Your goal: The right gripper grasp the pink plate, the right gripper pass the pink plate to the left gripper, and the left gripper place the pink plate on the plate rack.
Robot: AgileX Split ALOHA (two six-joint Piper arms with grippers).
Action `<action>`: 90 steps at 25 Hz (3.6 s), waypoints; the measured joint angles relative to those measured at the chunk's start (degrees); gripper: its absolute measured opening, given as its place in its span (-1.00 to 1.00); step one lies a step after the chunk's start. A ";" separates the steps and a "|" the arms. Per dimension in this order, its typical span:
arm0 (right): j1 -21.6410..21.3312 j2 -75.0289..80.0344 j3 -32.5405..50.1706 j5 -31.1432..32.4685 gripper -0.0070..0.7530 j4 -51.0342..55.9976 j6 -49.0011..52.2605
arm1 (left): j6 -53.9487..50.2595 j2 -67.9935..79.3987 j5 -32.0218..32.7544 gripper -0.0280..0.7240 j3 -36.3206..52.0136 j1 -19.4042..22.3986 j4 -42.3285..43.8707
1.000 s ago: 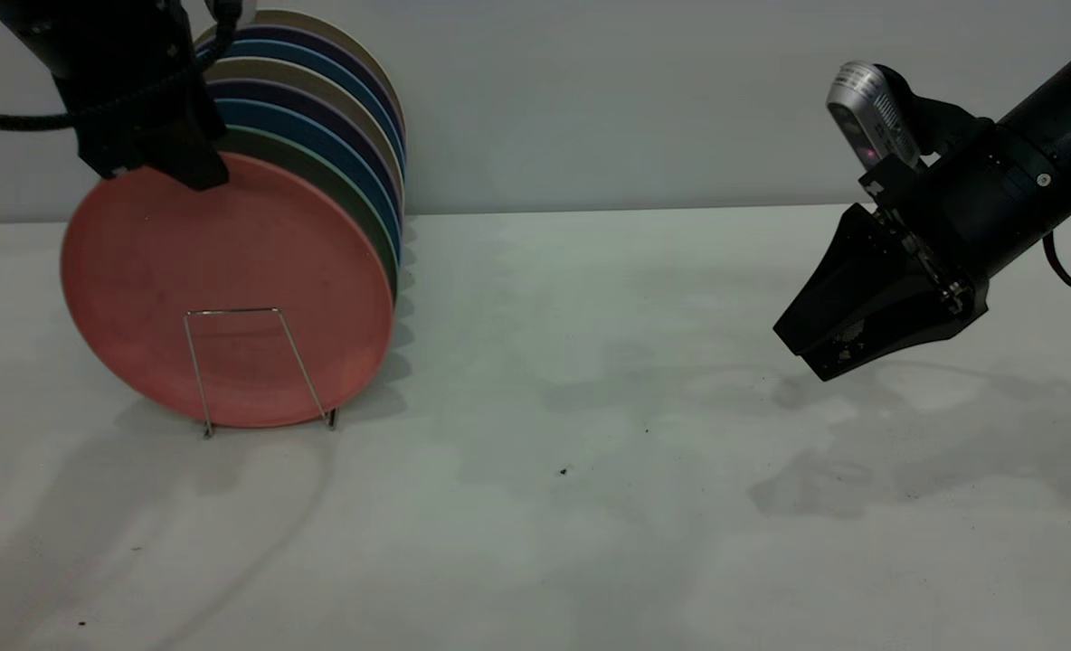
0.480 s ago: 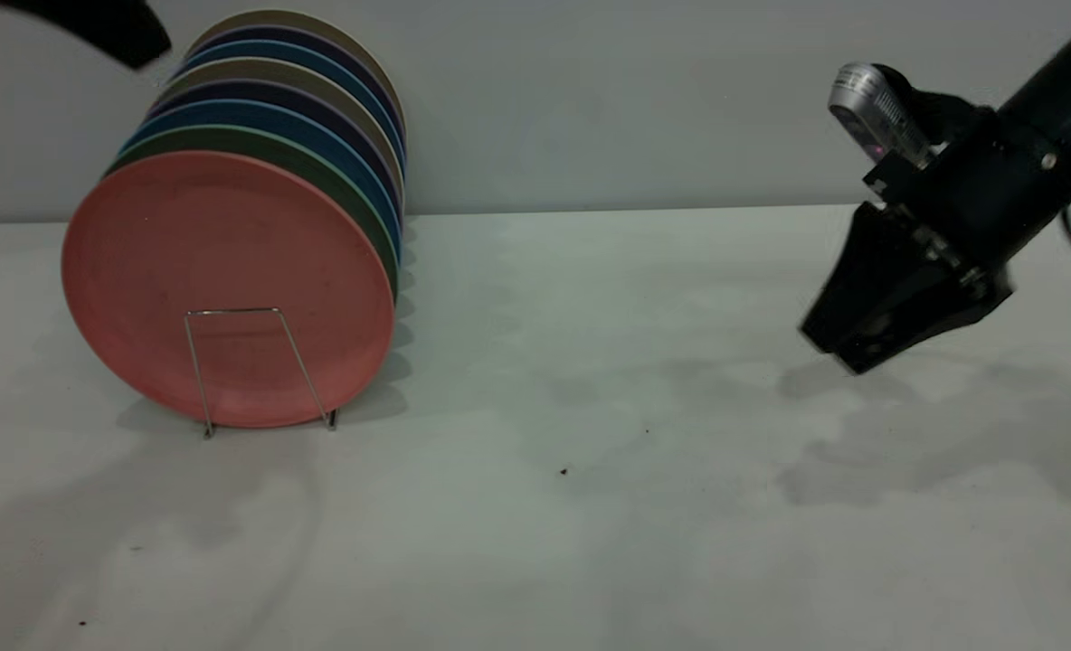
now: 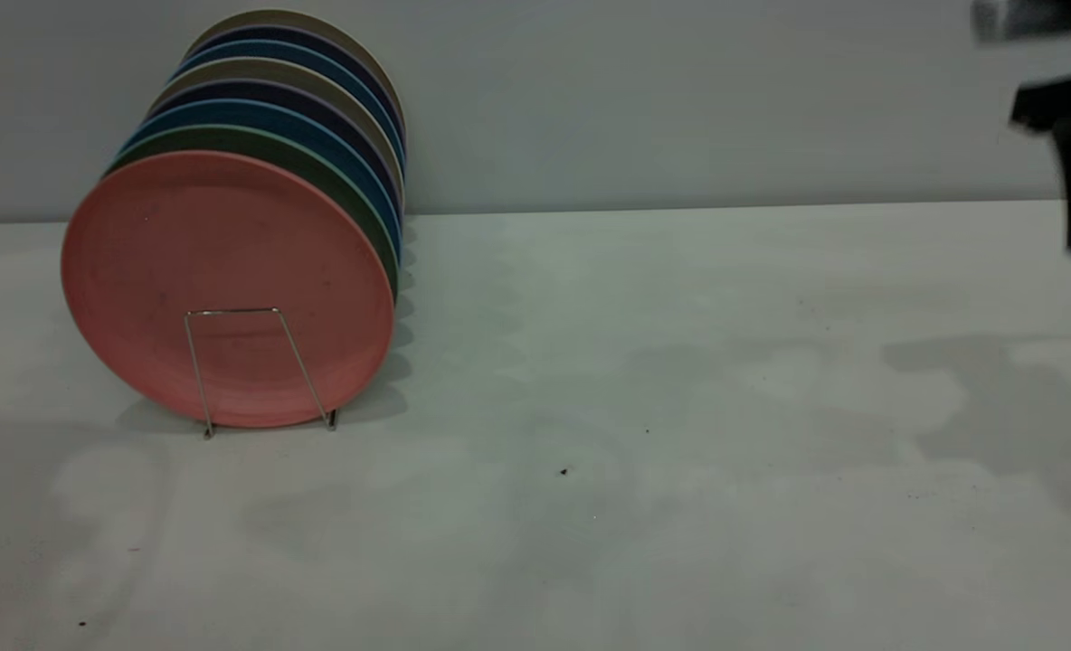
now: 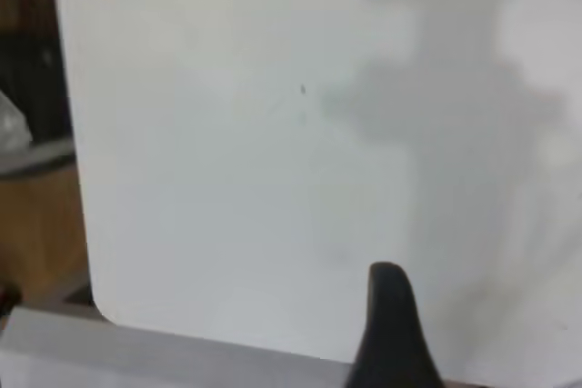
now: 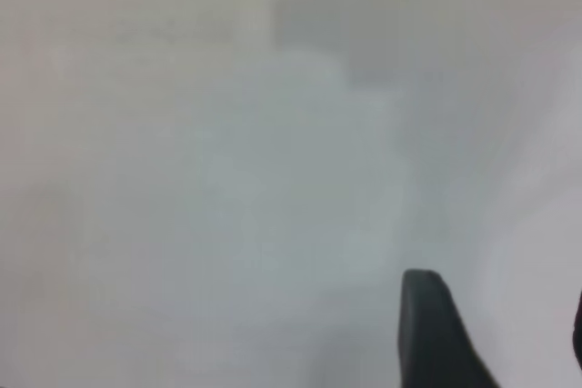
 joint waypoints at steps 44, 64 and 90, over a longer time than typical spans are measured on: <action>10.74 -96.10 60.41 -1.92 0.04 3.24 -5.76 | 7.43 -84.33 -1.60 0.58 48.69 0.00 -18.10; 10.74 -98.80 61.95 -3.92 0.04 1.31 -5.66 | 11.42 -84.77 -1.85 0.58 48.74 0.00 -21.40; -0.78 -115.11 61.95 -3.74 0.04 1.08 -5.66 | 11.87 -89.83 -2.01 0.58 48.74 5.32 -21.58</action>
